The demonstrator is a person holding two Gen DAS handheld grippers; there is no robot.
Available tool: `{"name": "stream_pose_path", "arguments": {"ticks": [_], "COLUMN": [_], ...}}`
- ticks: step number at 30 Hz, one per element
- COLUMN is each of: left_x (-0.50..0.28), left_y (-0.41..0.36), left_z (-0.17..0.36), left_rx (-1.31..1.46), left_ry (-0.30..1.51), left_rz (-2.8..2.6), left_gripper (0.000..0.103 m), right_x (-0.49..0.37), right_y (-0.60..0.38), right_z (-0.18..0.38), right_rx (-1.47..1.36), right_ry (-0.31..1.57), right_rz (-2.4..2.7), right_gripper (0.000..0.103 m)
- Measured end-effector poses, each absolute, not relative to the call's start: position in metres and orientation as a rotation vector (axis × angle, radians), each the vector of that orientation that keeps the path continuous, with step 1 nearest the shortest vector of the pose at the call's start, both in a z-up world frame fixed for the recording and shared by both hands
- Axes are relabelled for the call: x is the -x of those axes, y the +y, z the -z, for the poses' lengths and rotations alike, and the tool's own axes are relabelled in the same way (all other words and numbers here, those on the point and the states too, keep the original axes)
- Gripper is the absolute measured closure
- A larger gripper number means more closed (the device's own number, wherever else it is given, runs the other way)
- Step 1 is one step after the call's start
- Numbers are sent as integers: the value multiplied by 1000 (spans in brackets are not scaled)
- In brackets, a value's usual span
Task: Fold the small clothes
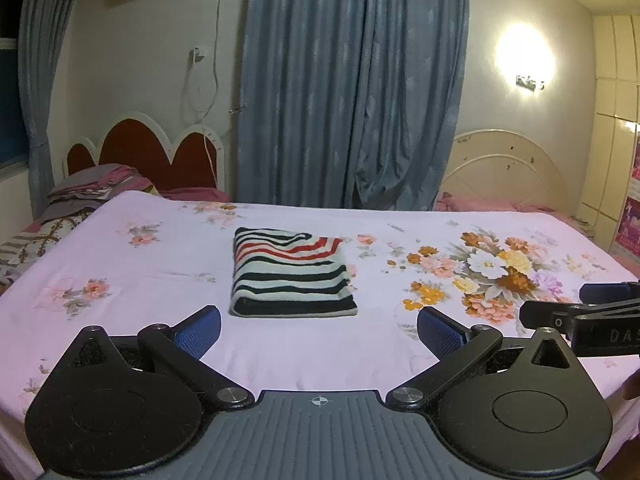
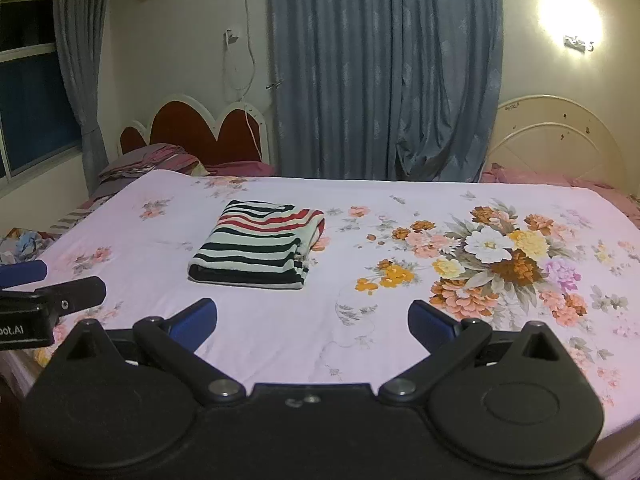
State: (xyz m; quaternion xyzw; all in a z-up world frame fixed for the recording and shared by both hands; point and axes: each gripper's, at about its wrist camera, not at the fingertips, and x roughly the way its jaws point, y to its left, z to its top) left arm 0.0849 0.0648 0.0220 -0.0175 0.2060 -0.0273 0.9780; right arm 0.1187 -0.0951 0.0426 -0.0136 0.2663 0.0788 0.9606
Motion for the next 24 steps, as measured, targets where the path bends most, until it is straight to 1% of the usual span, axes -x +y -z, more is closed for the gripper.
{"name": "stream_pose_path", "arguments": {"ticks": [24], "left_x": [-88], "left_y": [61], "left_z": [-30], "left_rx": [28], "left_ry": [402], "left_rz": [57], "left_gripper": [0], "right_x": [-120], "right_y": [-100], "right_z": [-49], "right_rx": [33], "right_ry": [526], "right_rz": [-149], "right_gripper": [1]}}
